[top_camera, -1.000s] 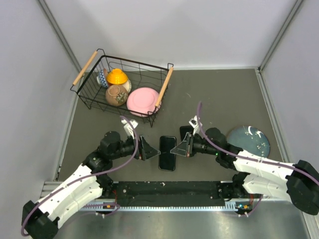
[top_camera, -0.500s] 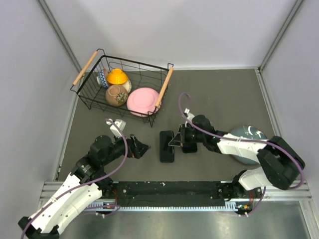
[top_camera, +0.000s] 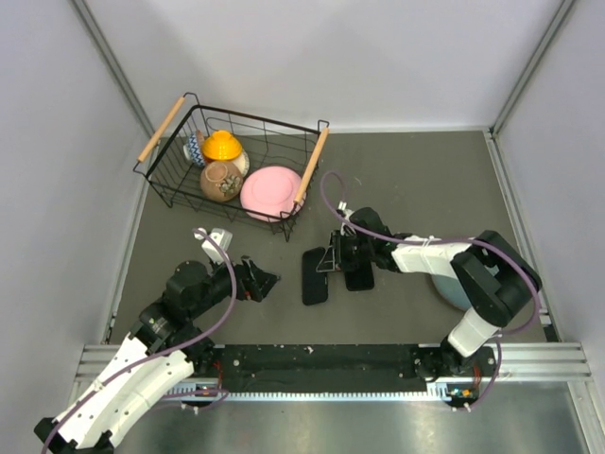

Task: Put the phone into the phone case

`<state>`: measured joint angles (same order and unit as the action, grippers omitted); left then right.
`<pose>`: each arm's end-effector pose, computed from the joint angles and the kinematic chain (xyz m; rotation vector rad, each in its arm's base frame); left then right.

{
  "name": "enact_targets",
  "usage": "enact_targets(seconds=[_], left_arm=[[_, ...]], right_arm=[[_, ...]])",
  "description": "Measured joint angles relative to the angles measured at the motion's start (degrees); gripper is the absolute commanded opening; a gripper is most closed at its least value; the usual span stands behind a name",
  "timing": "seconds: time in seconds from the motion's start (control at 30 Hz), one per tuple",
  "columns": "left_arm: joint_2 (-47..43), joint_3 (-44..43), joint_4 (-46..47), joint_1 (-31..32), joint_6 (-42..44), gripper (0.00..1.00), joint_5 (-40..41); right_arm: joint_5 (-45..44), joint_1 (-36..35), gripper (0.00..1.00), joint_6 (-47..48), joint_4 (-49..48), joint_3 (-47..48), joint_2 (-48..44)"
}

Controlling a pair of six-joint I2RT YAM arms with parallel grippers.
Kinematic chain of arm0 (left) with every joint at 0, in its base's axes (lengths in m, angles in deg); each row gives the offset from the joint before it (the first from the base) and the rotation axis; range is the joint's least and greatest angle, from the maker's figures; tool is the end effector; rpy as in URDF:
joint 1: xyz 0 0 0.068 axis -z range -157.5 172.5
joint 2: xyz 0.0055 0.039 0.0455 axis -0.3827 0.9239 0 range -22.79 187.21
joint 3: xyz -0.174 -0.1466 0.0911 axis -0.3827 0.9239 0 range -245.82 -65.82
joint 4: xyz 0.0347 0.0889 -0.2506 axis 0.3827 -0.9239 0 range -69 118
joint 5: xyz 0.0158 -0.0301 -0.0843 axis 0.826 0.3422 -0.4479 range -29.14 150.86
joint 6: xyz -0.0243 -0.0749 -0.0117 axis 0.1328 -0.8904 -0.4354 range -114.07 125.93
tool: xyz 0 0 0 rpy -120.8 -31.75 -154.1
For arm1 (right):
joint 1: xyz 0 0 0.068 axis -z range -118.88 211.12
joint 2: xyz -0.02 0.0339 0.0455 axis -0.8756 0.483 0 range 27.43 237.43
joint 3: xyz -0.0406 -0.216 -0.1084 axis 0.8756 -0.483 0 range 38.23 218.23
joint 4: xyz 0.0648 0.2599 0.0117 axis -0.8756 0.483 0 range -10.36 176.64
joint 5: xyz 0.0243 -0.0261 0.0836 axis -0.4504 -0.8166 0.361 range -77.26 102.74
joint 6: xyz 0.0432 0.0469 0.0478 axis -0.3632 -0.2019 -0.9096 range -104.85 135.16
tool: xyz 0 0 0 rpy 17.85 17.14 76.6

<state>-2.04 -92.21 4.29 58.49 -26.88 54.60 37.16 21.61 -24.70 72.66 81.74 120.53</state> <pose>0.1414 -0.1119 0.2373 0.1340 1.9873 -0.9058 0.2460 0.2396 0.1030 -0.2326 2.5317 1.1307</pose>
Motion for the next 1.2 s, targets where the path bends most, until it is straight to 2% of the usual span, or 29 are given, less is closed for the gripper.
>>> enact_targets(seconds=[0.13,0.23,0.27,0.37,0.57,0.67,0.77,0.93,1.0,1.03,1.07,1.1,1.2], left_arm=[[0.0,-0.4,-0.7,0.0,0.0,0.99,1.1],[-0.3,-0.6,-0.9,0.0,-0.1,0.99,1.7],[-0.4,-0.6,-1.0,0.0,-0.1,0.99,1.8],[-0.5,-0.8,-1.2,0.0,-0.1,0.99,2.2],[-0.9,-0.9,-1.2,0.0,-0.2,0.99,2.7],[-1.0,-0.9,-1.2,0.0,-0.2,0.99,2.7],[-1.1,-0.9,-1.2,0.0,-0.3,0.99,2.7],[-1.1,-1.1,-1.2,0.0,-0.2,0.99,2.9],[-1.1,-1.6,-1.4,0.0,-0.2,0.99,3.0],[-1.1,-2.3,-1.6,0.0,-0.2,0.99,3.1],[-1.1,-2.8,-1.7,0.0,-0.2,0.99,3.2],[-1.1,-3.5,-1.8,0.0,-0.2,0.99,3.3],[-1.2,-5.7,-2.0,0.0,0.0,0.99,3.3]], right_arm=[[-2.9,0.2,0.25,1.5,2.2,0.4,0.7],[-3.8,0.3,0.32,2.4,4.0,1.6,1.0],[-4.3,0.3,0.39,2.7,4.4,1.9,1.1],[-6.4,0.6,0.42,3.9,6.0,3.1,1.2],[-8.7,1.0,0.43,5.5,8.6,4.5,-0.1],[-8.8,1.0,0.35,5.9,10.0,4.4,-2.4],[-8.2,1.0,0.36,5.9,9.8,2.7,-6.8],[-7.7,1.0,0.56,5.7,11.0,-2.5,-19.5],[-8.1,1.0,0.6,6.1,12.8,-3.5,-26.4],[-8.4,1.0,0.76,6.4,13.6,-3.7,-30.1],[-8.7,1.0,0.85,6.8,14.7,-3.7,-33.9],[-8.8,1.0,0.99,7.0,15.5,-3.7,-36.9],[-9.2,0.9,0.99,8.2,18.1,-3.7,-46.7]])
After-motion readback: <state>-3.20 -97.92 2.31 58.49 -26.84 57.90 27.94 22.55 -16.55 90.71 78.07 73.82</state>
